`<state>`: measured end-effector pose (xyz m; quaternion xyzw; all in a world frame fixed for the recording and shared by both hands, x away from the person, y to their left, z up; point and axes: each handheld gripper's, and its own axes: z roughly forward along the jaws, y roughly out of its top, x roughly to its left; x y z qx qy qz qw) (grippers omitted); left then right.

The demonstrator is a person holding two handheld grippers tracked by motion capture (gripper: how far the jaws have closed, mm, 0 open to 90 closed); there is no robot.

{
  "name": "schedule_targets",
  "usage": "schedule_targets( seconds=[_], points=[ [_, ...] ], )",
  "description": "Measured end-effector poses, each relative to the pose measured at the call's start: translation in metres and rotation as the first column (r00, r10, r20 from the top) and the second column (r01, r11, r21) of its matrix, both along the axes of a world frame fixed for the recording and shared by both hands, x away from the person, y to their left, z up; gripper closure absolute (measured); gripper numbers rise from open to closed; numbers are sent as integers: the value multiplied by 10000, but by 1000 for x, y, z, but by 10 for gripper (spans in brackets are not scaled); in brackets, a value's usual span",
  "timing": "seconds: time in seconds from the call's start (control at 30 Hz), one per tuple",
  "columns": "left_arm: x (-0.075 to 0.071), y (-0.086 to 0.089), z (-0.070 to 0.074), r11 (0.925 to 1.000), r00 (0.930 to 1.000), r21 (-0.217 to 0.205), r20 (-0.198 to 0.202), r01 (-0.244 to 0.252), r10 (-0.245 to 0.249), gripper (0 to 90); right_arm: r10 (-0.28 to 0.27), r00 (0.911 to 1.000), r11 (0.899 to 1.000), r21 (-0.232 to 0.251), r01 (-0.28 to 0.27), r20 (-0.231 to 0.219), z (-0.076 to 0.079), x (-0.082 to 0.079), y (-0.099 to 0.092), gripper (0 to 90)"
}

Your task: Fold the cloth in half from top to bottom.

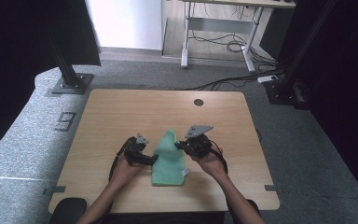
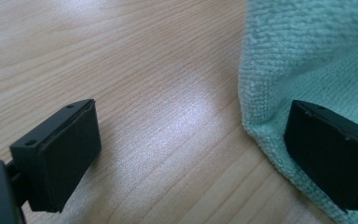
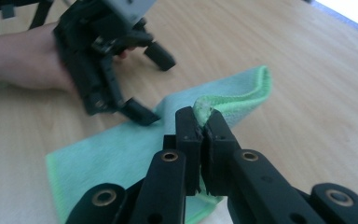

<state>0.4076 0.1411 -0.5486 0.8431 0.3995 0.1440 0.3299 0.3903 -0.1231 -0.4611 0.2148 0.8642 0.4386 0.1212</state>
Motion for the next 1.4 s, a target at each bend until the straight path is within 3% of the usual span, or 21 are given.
schedule_targets(
  seconds=[0.37, 0.73, 0.83, 1.0, 1.1, 1.2, 1.4],
  points=[
    [0, 0, 0, 10000, 10000, -22, 2, -18, 18, 40, 234, 9979, 9994, -249, -250, -601, -32, -27, -8, 855],
    [0, 1, 0, 9999, 9999, -37, -9, 110, -110, 36, 202, 9866, 9955, -880, -348, -1619, -63, -38, -10, 833],
    [1, 2, 0, 9990, 9991, -128, -17, 421, -421, 31, 53, 9835, 9952, -949, -229, -1810, -68, -39, -10, 826],
    [-4, 6, 5, 9890, 9907, -605, -130, 1347, -1357, 14, -213, 9829, 9962, -873, 53, -1828, -73, -40, -12, 816],
    [-8, 5, 15, 9854, 9871, -593, 277, 1593, -1579, 34, -309, 9810, 9964, -831, 152, -1915, -74, -40, -13, 806],
    [-8, 3, 28, 9762, 9823, -1124, 504, 1853, -1806, 108, -349, 9792, 9972, -721, 208, -2000, -75, -39, -14, 803],
    [9, -21, 49, 9633, 9695, -1151, 646, 2424, -2363, 180, -474, 9784, 9970, -690, 341, -2014, -76, -41, -14, 801]
  ],
)
